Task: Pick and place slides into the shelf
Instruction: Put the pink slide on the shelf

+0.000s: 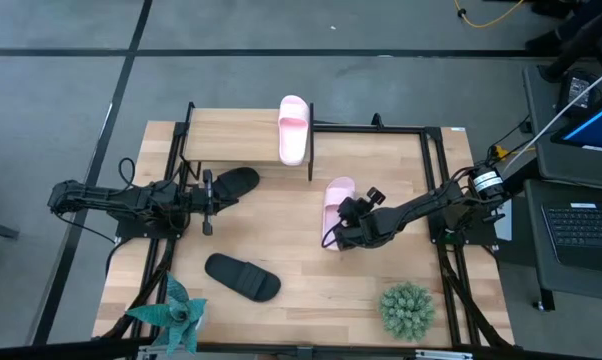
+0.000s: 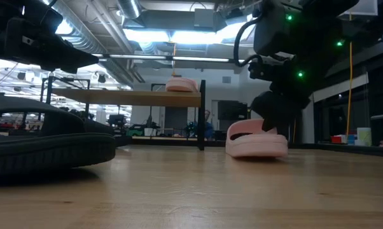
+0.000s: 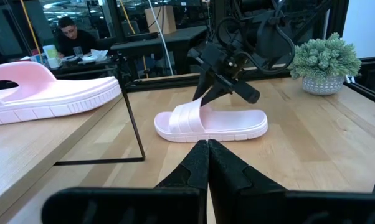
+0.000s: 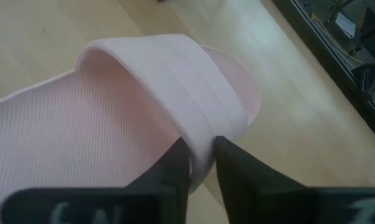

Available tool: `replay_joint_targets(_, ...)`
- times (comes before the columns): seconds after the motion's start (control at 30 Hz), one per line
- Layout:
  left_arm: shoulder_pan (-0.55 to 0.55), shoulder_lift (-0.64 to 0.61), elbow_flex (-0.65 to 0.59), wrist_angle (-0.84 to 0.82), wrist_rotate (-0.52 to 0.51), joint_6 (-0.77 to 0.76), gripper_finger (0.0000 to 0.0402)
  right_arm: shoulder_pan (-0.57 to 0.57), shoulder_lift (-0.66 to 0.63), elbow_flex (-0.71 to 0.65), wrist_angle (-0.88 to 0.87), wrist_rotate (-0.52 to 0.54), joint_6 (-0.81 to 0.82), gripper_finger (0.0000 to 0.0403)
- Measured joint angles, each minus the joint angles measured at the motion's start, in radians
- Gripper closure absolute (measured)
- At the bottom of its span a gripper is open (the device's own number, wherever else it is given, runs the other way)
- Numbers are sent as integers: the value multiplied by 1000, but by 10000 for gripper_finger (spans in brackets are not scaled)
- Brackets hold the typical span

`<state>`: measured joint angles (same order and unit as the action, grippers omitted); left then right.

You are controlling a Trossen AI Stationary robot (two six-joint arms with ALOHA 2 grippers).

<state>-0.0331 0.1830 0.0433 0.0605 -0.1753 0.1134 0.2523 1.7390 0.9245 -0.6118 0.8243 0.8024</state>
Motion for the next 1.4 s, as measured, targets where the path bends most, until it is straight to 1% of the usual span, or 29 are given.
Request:
replay_joint_targets(0.17, 0, 0, 0, 0, 0, -1, 401, 0, 0, 0, 22, 5, -1, 386)
replay_joint_targets(0.37, 0, 0, 0, 0, 0, -1, 401, 0, 0, 0, 76, -1, -12, 385)
replay_joint_targets(0.6, 0, 0, 0, 2, 0, -35, 401, 0, 0, 0, 266, -10, -130, 387)
replay_joint_targets(0.7, 0, 0, 0, 40, 1, -70, 401, 0, 0, 0, 320, -10, -161, 387)
replay_joint_targets(0.8, 0, 0, 0, 89, 20, -85, 401, 0, 0, 0, 332, -9, -175, 387)
replay_joint_targets(0.87, 0, 0, 0, 94, 35, -85, 401, 0, 0, 0, 337, 1, -179, 387)
replay_joint_targets(1.0, 0, 0, 0, 100, 35, -90, 401, -1, 0, 0, 349, 38, -182, 387)
replay_joint_targets(1.1, 0, 18, 0, 122, -17, -138, 401, -10, 0, 0, 353, 44, -182, 387)
replay_joint_targets(1.2, 0, 51, 0, 119, -75, -156, 401, -21, 0, 0, 351, 45, -183, 387)
replay_joint_targets(1.3, 0, 100, 0, 137, -78, -158, 401, -31, 0, 0, 352, 46, -199, 387)
replay_joint_targets(1.4, 0, 154, 1, 209, -63, -165, 401, -42, 0, 0, 353, 46, -212, 387)
